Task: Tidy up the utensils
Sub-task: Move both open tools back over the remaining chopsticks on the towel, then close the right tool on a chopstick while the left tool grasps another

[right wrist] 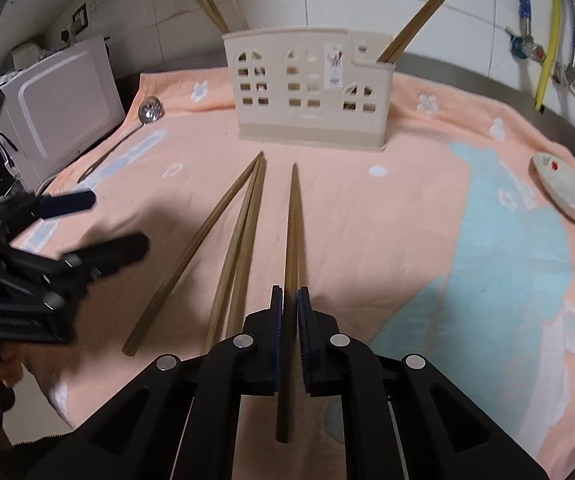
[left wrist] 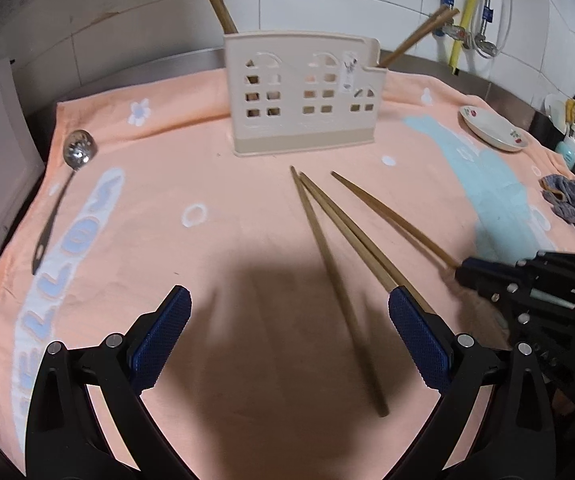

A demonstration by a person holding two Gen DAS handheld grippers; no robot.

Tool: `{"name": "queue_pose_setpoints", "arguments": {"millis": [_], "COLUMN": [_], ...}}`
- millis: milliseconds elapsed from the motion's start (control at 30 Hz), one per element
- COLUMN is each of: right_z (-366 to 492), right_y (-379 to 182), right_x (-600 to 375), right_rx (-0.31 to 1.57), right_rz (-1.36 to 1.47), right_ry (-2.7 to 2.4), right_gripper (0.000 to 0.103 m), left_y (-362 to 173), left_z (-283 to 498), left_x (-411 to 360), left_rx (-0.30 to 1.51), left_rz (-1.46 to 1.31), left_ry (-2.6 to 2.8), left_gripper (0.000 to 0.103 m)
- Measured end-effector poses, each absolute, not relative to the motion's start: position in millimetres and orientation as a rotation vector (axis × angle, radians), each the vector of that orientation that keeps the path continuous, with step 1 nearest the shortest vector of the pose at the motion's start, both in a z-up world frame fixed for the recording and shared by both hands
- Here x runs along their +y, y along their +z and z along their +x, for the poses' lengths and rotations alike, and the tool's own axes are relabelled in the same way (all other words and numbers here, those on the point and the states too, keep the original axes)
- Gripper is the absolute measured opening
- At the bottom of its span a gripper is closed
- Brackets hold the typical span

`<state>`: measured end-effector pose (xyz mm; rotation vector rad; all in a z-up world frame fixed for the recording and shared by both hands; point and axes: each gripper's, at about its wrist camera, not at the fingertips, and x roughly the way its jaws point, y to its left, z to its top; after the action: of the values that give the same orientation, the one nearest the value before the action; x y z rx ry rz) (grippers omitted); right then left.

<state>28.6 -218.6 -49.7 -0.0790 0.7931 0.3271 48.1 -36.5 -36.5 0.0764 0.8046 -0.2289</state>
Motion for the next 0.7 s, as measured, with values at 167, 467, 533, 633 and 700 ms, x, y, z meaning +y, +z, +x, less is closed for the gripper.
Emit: {"name": "queue_pose_setpoints", "arguments": {"millis": [167, 467, 533, 633, 700], "right_z": [23.3, 19.8, 19.4, 19.5, 19.7], "right_y": [-41.0, -29.9, -29.0, -28.5, -29.2], "right_x": [-224.8, -234.3, -235.3, -236.4, -236.7], "right_rx": [0.755, 0.712, 0.707, 0.704, 0.705], "right_rz": [-0.072, -0.051, -0.048, -0.045, -0.043], "right_ry": [0.328, 0.337, 0.337, 0.338, 0.34], "right_gripper": [0.007, 0.007, 0.007, 0.007, 0.007], "left_y": [-46.7, -56.8, -57.5, -58.1, -59.2], "left_z": [51.1, 55.8, 55.7, 56.2, 55.9], "left_x": [-43.1, -50.6, -52.2, -53.5, -55.5], "left_rx": [0.845, 0.88, 0.877, 0.879, 0.888], "left_rz": [0.025, -0.066, -0.084, -0.103, -0.11], "left_ry": [-0.236, -0.246, -0.243, -0.241, -0.243], "left_gripper": [0.097, 0.062, 0.052, 0.047, 0.045]}}
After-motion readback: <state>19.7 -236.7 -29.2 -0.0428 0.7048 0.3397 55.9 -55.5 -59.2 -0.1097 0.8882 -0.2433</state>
